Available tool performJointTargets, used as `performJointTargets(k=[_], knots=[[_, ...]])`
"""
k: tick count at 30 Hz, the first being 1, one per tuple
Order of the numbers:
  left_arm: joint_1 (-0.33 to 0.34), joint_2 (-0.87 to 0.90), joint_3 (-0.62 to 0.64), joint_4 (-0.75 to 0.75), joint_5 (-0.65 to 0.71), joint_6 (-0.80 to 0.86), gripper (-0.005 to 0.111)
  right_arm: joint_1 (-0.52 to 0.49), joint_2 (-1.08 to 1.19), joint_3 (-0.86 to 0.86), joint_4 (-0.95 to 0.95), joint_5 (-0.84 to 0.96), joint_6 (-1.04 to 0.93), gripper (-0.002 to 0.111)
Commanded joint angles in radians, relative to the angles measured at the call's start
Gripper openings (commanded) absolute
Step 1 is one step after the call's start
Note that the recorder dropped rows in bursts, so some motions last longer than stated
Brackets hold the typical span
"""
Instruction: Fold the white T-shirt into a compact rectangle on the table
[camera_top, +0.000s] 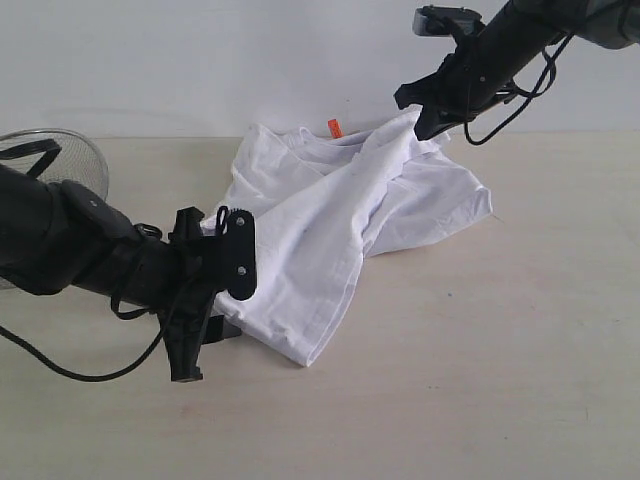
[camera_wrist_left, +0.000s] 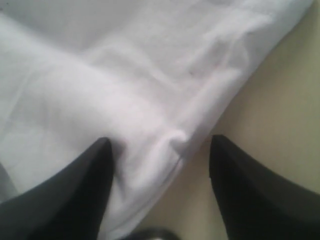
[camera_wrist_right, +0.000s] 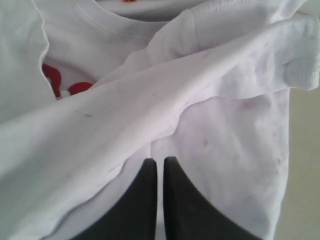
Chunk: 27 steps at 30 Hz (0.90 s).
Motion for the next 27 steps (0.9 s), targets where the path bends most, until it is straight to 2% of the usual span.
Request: performJointTargets(k=[1,4,5,11,14,18,23,27], knots=[[-0.005,0.03,-0.002,0.009,-0.002,0.003,0.053,-0.004,-0.007,-0.005,-0.004,-0.014,-0.006,0.0],[-0.005,0.05,-0.002,0.053,-0.004,0.003,0.047,-0.004,-0.007,-0.005,-0.004,-0.016,-0.006,0.0],[-0.005,0.057,-0.004,0.068,-0.006,0.003,0.037,-0.004,-0.007,-0.005,-0.004,-0.019,-0.006,0.0],[-0.005,0.057,-0.004,0.067,-0.02,0.003,0.004,-0.004,-0.007,-0.005,-0.004,-0.02,-0.006,0.0],[-0.005,0.025,-0.004,0.041,-0.022,0.003,0.004,-0.004,-0.007,-0.005,-0.004,-0.023,-0.006,0.0],[-0.003,-0.054,-0.026,-0.088,-0.09,0.003,0.004,-0.004,-0.007,-0.005,-0.004,-0.029,-0.006,0.0],[-0.003,-0.041,-0.142,-0.124,-0.134,-0.034,0.004,-0.004,-0.007,-0.005,-0.004,-0.027,-0.006,0.0],[-0.001,0.035,-0.264,-0.124,-0.283,-0.073,0.004,-0.004,-0.007,-0.005,-0.004,0.008,-0.006,0.0]])
